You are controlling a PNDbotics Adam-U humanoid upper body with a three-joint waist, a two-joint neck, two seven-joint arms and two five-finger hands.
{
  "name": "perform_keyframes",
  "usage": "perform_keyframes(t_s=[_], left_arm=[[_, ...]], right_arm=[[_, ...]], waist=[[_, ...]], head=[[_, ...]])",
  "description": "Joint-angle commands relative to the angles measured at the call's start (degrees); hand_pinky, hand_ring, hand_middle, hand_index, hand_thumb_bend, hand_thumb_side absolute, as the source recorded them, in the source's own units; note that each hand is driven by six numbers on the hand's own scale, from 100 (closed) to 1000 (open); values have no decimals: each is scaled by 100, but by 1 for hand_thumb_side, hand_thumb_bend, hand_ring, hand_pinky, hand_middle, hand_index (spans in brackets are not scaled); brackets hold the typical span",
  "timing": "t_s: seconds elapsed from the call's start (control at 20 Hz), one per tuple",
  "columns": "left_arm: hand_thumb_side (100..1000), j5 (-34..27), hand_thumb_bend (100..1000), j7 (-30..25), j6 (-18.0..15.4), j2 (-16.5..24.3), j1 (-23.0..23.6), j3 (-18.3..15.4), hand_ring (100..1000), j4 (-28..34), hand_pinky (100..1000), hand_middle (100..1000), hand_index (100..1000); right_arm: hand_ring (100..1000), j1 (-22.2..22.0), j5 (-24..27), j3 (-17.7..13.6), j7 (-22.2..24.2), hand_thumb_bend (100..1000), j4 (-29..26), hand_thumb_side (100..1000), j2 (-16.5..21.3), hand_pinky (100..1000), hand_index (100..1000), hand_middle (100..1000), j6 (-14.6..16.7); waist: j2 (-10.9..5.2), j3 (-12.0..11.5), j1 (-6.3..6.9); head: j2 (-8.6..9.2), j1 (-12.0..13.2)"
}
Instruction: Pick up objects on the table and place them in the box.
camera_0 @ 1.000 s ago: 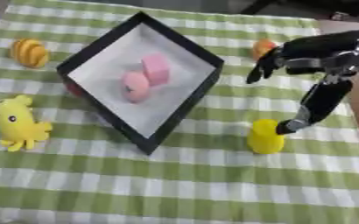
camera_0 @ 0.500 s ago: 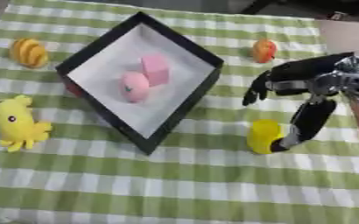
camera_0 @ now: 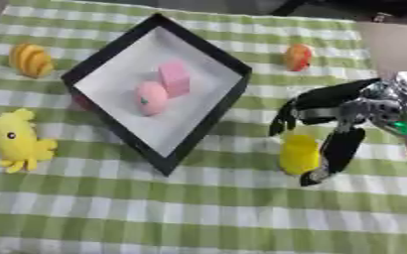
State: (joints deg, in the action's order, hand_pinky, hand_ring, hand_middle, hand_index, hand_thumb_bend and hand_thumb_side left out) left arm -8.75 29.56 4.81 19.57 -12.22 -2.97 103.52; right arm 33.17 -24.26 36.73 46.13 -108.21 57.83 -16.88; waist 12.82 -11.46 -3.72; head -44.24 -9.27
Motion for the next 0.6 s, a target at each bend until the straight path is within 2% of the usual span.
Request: perform_keyframes(t_s=[0.05, 0.15, 0.2, 0.25, 0.6], left_arm=[[776, -17, 318, -17, -5, 49, -62, -16, 825, 123, 800, 737, 850], [777, -19, 317, -20, -4, 42, -58, -14, 825, 121, 800, 737, 850], [777, -21, 317, -22, -3, 38, -56, -12, 826, 120, 800, 737, 850], [778, -23, 316, -25, -3, 35, -55, -9, 826, 119, 800, 736, 850], [780, -23, 315, -36, -4, 19, -45, -9, 827, 119, 801, 736, 850]], right_arm=[[812, 23, -156, -30, -67, 555, 262, 254, 10, 854, 856, 780, 66], [811, 11, -227, -28, -136, 554, 401, 249, -37, 854, 855, 780, 110], [811, 7, -261, -30, -172, 514, 459, 245, -57, 853, 854, 780, 129], [811, 2, -292, -36, -210, 553, 513, 242, -76, 853, 854, 779, 145], [799, -47, -429, -24, -315, 555, 865, 229, -162, 848, 833, 754, 267]], waist=[[31, -1, 37], [39, 3, 41], [43, 5, 43], [48, 7, 45], [73, 11, 57]], head=[[13, -24], [13, -33], [13, -35], [13, -34], [13, -33]])
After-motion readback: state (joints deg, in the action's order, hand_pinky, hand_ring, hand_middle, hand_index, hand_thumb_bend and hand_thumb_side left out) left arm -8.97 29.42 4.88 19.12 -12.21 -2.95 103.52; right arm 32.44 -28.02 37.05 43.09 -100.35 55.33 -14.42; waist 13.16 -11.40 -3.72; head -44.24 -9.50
